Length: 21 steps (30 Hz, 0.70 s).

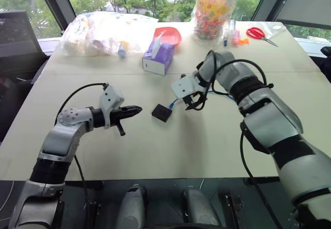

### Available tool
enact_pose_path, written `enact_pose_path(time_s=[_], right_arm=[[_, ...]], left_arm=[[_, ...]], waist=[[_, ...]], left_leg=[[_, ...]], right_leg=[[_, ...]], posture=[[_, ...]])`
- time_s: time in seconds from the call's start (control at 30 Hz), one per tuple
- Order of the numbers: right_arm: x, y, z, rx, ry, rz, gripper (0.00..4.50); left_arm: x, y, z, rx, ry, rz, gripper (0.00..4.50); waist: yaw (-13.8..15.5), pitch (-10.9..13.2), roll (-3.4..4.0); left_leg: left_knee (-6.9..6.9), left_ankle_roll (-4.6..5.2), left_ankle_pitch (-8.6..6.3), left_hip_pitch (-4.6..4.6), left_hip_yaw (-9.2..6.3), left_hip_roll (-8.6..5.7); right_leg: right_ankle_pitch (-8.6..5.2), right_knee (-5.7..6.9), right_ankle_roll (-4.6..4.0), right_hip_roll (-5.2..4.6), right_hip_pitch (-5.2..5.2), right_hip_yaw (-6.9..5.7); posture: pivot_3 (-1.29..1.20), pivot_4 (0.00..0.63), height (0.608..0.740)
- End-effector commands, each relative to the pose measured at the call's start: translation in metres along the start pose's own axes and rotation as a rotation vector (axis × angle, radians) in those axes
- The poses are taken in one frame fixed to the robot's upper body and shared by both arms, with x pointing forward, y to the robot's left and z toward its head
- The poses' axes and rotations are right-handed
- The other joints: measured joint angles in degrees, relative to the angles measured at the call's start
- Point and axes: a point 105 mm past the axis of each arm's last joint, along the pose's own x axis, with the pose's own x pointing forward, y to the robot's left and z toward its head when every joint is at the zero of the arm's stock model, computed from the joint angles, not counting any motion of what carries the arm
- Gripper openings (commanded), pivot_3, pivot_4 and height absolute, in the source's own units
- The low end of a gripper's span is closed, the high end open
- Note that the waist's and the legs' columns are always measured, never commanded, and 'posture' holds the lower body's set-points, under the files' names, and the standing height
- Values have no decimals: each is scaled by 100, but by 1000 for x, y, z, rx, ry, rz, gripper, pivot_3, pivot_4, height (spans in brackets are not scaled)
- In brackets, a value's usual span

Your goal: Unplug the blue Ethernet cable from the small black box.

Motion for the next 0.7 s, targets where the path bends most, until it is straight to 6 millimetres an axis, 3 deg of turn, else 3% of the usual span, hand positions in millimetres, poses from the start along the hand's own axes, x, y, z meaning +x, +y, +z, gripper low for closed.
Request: enact_pose_path(time_s=[0.03,0.5,0.6,0.7], right_arm=[[-6,-14,12,-121,29,-29,4479],[10,-13,39,-291,37,60,4479],[15,-9,42,-322,44,98,3741],[18,-6,41,-336,64,125,2177]], left_arm=[[-5,0,11,42,-31,21,0],[-5,0,13,45,-46,52,0],[-6,-1,12,44,-52,67,0],[-6,-1,12,44,-56,76,0]], waist=[[-2,0,0],[-1,0,0],[-3,0,0],[-10,0,0]], left_leg=[[0,-1,0,0,0,0],[0,-7,4,3,-1,1],[1,-8,4,4,-1,1],[1,-9,5,6,-2,1]], right_leg=[[0,1,0,0,-1,0],[0,8,0,1,0,0],[0,10,0,1,0,-1],[0,12,0,2,0,0]], posture=[[0,150,735],[0,150,735],[0,150,735],[0,150,735]])
